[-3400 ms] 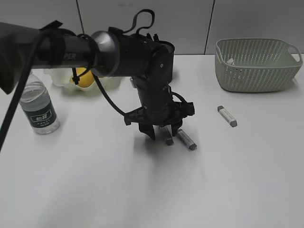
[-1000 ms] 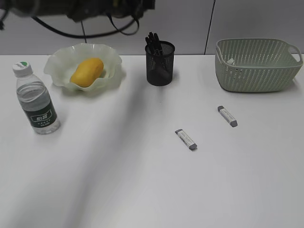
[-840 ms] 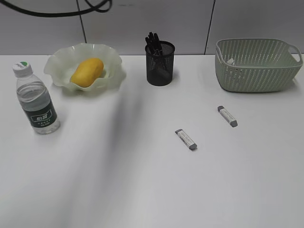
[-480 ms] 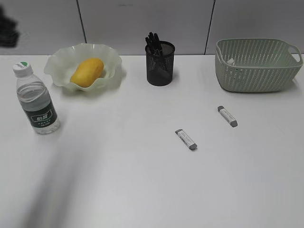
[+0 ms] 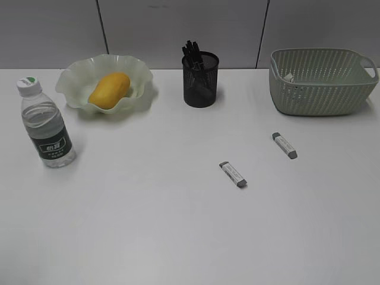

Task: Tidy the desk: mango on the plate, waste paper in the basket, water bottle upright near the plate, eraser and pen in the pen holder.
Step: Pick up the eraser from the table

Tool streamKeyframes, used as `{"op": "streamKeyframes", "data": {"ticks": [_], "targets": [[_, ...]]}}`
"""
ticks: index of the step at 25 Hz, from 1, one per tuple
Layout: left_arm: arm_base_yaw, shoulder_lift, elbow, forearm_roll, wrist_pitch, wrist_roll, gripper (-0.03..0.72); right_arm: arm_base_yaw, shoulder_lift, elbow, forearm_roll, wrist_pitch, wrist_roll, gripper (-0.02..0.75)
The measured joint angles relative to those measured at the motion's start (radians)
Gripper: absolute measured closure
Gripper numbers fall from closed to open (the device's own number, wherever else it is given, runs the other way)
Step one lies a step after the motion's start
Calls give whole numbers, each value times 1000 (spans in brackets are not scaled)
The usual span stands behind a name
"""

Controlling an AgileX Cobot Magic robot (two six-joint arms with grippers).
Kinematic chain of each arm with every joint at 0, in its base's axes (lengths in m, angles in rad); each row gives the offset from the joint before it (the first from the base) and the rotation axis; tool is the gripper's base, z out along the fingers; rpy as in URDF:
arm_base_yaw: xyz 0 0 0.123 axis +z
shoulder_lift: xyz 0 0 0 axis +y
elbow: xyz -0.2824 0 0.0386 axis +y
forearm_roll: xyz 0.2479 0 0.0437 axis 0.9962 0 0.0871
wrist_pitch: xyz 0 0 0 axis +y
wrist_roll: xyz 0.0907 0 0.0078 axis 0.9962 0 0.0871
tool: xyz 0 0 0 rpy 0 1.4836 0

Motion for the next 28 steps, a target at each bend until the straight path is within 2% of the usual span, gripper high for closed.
{"op": "streamKeyframes", "data": {"ticks": [3,8,12,14,16,20,23,25,28], "targets": [[0,-109,74,-36,41,26,328,0,0,0,0,0,0,449],[0,-239,112,-83,16,36,328,0,0,-4,-1,-20,-1,449],[0,-307,113,-90,13,36,328,0,114,-29,-40,-133,-6,449],[3,-341,113,-90,12,36,328,0,266,-36,-99,-180,30,449],[36,-348,113,-93,11,36,341,0,493,-52,-180,-220,110,447],[175,-348,113,-92,9,36,386,0,1008,-167,-237,-281,215,411],[269,-348,113,-92,9,36,419,-40,1323,-326,-243,-358,225,346],[309,-348,113,-92,9,36,433,-112,1486,-427,-222,-405,187,303],[332,-348,113,-92,9,36,445,-236,1680,-565,-37,-453,-19,279]]}}
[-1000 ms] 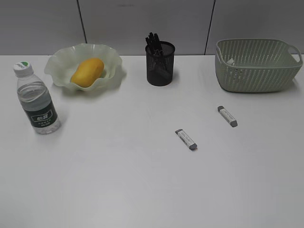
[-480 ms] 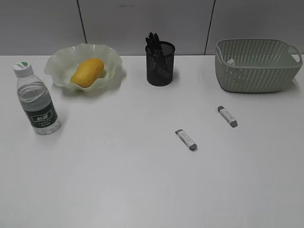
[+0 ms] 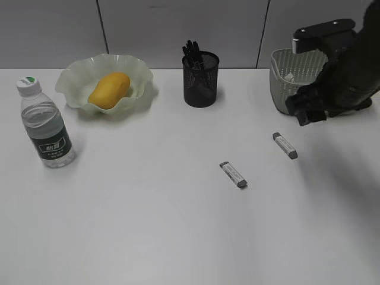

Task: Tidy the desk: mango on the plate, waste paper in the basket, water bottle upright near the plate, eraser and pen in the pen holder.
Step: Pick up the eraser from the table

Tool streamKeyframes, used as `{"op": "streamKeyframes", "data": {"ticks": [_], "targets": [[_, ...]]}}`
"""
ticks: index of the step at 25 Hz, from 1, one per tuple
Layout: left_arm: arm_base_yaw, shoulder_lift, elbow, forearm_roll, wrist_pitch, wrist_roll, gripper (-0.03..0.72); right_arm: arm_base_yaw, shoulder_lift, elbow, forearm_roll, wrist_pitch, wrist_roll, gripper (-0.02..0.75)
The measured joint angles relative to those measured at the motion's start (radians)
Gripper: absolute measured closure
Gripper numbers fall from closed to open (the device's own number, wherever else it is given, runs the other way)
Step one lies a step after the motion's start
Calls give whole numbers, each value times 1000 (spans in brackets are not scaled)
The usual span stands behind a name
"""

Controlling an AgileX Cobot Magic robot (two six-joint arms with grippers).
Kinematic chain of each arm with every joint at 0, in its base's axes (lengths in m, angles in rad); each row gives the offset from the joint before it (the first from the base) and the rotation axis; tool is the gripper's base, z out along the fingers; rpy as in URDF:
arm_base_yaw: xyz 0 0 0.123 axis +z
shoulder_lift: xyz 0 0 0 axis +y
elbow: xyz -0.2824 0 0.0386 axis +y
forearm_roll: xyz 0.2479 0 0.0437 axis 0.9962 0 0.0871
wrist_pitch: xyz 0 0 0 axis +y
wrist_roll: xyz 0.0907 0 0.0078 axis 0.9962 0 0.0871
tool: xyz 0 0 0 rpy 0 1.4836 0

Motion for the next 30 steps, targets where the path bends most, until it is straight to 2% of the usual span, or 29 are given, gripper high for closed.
{"op": "streamKeyframes", "data": {"ticks": [2,5,15,17,19,21,23,26,30], "targets": [[3,0,0,0,0,0,447,-59,109,-80,152,-4,-159,273],[3,0,0,0,0,0,449,-95,229,-171,236,3,-299,271],[4,0,0,0,0,0,452,-97,508,-393,258,145,-433,286],[4,0,0,0,0,0,452,-97,536,-407,258,156,-438,323],[5,0,0,0,0,0,452,-97,550,-418,264,160,-441,404],[5,0,0,0,0,0,452,-97,553,-423,268,163,-442,566],[5,0,0,0,0,0,452,-97,551,-423,273,152,-442,571],[5,0,0,0,0,1,452,-90,501,-412,330,22,-442,571],[5,0,0,0,0,1,452,-25,351,-417,412,-412,-442,571]]}}
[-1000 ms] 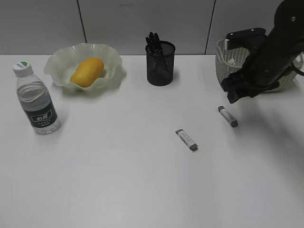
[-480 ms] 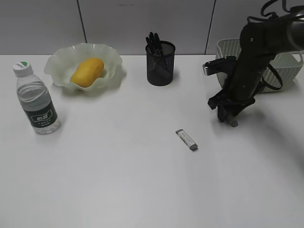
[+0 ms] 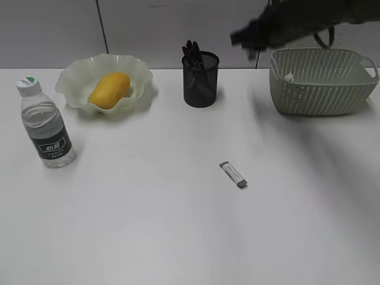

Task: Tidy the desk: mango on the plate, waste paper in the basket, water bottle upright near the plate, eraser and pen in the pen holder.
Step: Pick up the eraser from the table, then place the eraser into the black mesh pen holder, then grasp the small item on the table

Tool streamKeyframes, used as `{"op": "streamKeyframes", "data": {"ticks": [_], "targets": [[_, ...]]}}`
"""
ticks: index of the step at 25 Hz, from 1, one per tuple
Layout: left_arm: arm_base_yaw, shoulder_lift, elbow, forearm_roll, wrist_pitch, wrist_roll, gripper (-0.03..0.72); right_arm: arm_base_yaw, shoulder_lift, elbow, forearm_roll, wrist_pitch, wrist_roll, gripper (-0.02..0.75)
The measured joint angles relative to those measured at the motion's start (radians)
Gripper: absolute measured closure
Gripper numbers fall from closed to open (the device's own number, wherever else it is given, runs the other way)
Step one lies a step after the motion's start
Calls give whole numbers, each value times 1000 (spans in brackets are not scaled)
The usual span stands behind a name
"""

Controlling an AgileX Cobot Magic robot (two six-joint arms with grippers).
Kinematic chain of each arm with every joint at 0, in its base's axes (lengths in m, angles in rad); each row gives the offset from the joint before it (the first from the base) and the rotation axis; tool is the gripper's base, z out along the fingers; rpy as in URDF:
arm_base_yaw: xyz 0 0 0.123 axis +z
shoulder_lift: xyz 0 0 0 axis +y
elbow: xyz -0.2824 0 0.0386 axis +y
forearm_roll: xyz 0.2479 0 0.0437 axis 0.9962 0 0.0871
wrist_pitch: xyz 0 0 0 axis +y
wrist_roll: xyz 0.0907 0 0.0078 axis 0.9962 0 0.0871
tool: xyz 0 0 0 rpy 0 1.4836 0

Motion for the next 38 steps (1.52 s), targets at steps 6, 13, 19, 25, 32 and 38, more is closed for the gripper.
{"op": "streamKeyframes", "data": {"ticks": [6,13,19,25,32,38], "targets": [[0,0,0,0,-1,0,452,97,31,-27,16,-390,-1,571],[0,0,0,0,-2,0,452,114,147,-103,-20,-442,68,571],[0,0,0,0,-2,0,452,113,183,-168,-67,-415,132,356],[0,0,0,0,-2,0,452,113,172,-189,-79,-239,137,201],[0,0,0,0,-2,0,452,113,-88,-31,-143,251,102,219],[0,0,0,0,-2,0,452,113,-551,299,-133,579,97,227]]}}
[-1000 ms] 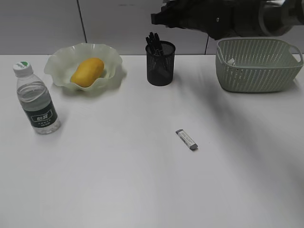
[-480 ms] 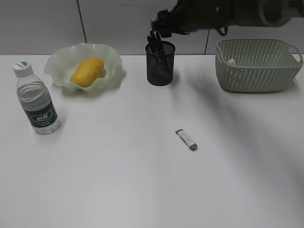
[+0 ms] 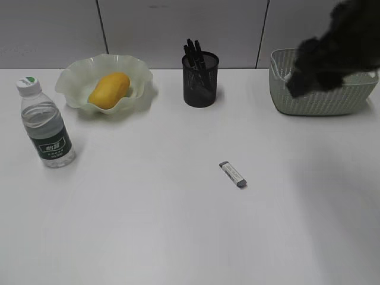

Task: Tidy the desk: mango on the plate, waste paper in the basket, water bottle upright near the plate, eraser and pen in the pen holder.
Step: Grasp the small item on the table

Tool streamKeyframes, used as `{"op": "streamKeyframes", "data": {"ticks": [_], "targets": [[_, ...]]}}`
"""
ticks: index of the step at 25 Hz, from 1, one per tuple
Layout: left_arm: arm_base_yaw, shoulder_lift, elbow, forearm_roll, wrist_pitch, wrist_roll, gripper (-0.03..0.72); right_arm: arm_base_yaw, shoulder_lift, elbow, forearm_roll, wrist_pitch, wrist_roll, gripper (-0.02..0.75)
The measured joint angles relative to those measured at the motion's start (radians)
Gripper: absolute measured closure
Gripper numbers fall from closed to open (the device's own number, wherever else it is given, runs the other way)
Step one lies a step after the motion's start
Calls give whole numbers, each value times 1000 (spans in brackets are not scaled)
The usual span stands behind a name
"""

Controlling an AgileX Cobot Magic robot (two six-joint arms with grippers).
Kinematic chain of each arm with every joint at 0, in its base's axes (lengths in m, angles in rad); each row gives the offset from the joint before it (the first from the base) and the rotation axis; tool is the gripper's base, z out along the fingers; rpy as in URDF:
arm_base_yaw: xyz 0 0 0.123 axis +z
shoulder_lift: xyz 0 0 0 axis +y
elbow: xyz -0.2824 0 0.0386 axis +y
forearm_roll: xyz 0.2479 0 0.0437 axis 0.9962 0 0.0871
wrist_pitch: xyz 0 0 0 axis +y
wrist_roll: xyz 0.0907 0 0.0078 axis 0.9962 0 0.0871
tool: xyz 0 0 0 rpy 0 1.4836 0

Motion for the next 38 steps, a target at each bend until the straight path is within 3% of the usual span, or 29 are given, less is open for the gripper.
{"op": "streamKeyframes", "data": {"ticks": [7,12,17,21,28,31,33,36,38], "targets": [[0,0,0,-2,0,0,452,0,-571,385,5,318,26,227],[0,11,0,-4,0,0,452,0,-983,608,9,376,30,228],[0,110,0,-18,-1,19,449,0,-1324,660,7,327,32,232],[0,288,-15,-86,-32,90,426,0,-1434,688,-8,276,60,236],[-8,770,-143,-366,-243,250,333,0,-1436,689,-14,263,71,238],[-90,1031,-229,-426,-293,279,326,0,-1436,689,-14,263,78,238],[-217,1163,-294,-434,-355,277,327,0,-1436,689,-16,262,78,238],[-398,1353,-417,-389,-468,107,328,0,-1436,689,-16,262,78,238],[-457,1517,-501,-347,-516,-30,328,0,-1436,689,-16,263,78,238]]}}
